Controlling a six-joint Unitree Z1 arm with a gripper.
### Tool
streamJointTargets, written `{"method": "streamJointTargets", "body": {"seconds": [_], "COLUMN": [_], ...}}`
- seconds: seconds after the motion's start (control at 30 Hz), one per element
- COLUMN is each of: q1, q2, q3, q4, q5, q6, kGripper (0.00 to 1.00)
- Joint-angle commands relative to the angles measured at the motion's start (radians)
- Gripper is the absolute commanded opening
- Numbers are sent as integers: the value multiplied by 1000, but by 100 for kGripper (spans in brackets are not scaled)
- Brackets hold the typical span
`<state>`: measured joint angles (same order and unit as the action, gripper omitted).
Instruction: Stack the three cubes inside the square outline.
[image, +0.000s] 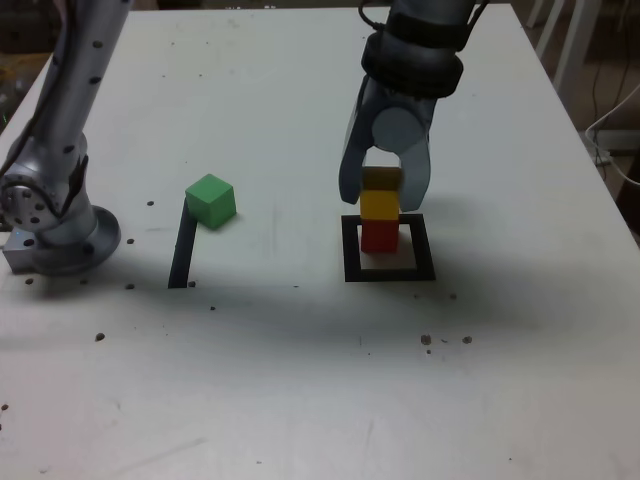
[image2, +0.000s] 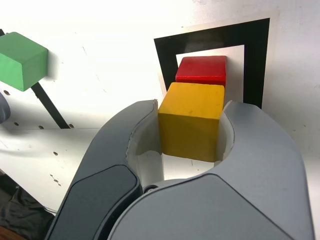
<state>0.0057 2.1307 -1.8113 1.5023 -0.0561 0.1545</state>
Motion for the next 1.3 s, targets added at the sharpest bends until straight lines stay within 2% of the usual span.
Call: {"method": "streamJointTargets", "body": {"seconds": [0.0,0.07,0.23,0.3,0.57,0.67,0.83,0.97,1.27], "q1": [-1,-1,-1,-1,0,2,14,29,72], "q2": [3,3,1,1,-6,-27,-112,-191,-314], "q3": [3,8,21,26,43,57,109,172,378], "q4": [-3,-8,-25,-29,-33,-34,-33,-31,-42], "q5": [-1,0,-1,-3,-3,10,64,99,114], "q6": [0,2,13,16,16,11,-22,-52,-125], "kGripper": [29,36,76,86,89,90,97,99,100]}}
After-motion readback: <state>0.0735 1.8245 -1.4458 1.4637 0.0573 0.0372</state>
